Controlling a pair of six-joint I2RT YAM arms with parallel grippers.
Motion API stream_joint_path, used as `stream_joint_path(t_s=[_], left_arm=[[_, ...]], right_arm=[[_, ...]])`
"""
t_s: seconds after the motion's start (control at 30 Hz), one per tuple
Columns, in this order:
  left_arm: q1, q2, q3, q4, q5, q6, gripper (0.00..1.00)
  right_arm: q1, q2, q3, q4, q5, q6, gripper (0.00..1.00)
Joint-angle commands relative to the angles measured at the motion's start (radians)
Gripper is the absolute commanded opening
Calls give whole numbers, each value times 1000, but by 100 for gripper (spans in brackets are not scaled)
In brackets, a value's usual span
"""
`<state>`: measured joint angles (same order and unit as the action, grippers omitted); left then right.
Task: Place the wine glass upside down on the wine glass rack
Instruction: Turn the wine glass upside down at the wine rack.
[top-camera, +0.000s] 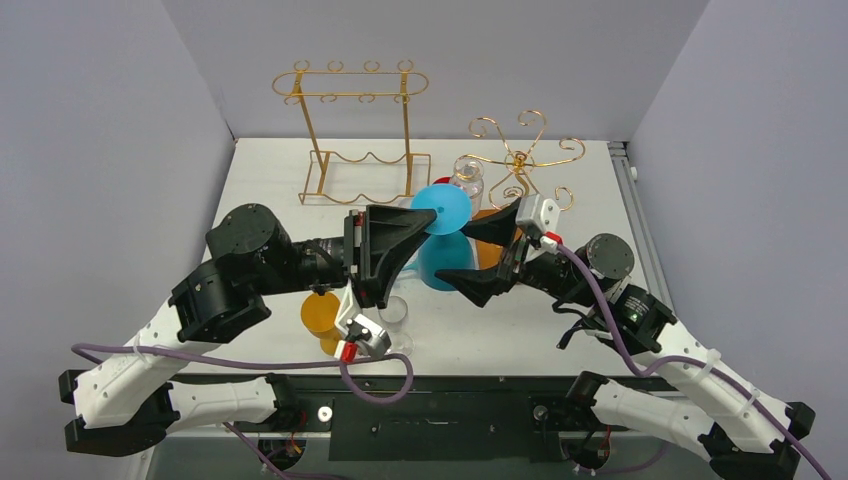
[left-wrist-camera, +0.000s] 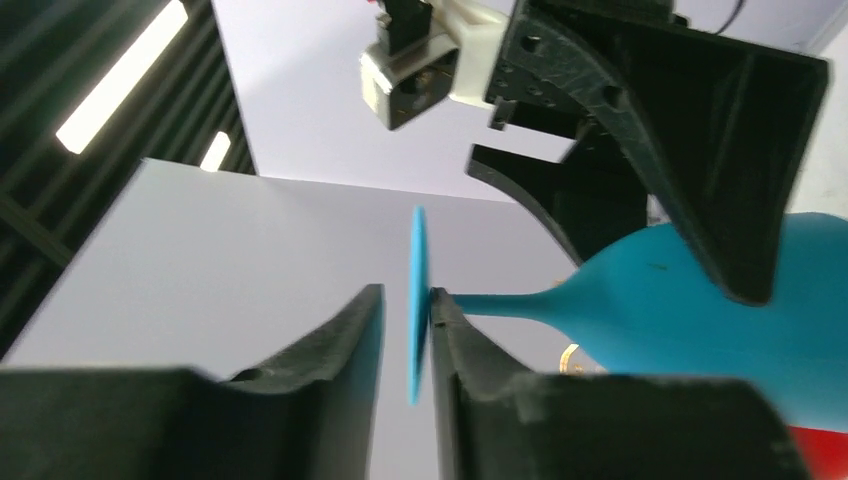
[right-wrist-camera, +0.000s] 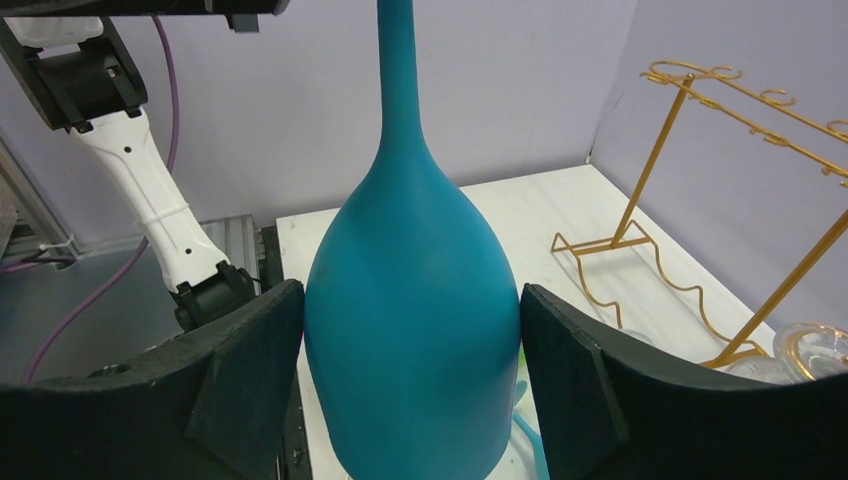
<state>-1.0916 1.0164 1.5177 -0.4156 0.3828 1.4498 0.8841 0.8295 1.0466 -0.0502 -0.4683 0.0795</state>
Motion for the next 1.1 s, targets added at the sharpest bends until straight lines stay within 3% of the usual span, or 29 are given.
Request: stream_joint_path(t_s=[0.0, 0.1, 0.27, 0.57, 0.73, 0.93, 1.07], left_arm=[[-1, -21, -14, 184, 31, -27, 31], [-1, -23, -22, 212, 34, -54, 72], [-1, -32, -39, 251, 25, -75, 98], [-1, -42, -47, 279, -68, -236, 96], [-1, -47, -64, 287, -126, -333, 96], [-1, -47, -74, 294, -169, -423, 96], [-1, -45, -83, 295, -192, -460, 96]], right_arm=[[1, -10, -3, 31, 28, -2, 56], [0, -36, -6, 7, 77, -18, 54], [-1, -115, -37, -62, 216, -45, 51], [-46, -301, -157, -236, 528, -72, 50], [-79, -378, -249, -237, 628, -47, 49], [-134, -386, -328, -194, 651, -21, 49], [-225, -344, -376, -118, 578, 4, 49]])
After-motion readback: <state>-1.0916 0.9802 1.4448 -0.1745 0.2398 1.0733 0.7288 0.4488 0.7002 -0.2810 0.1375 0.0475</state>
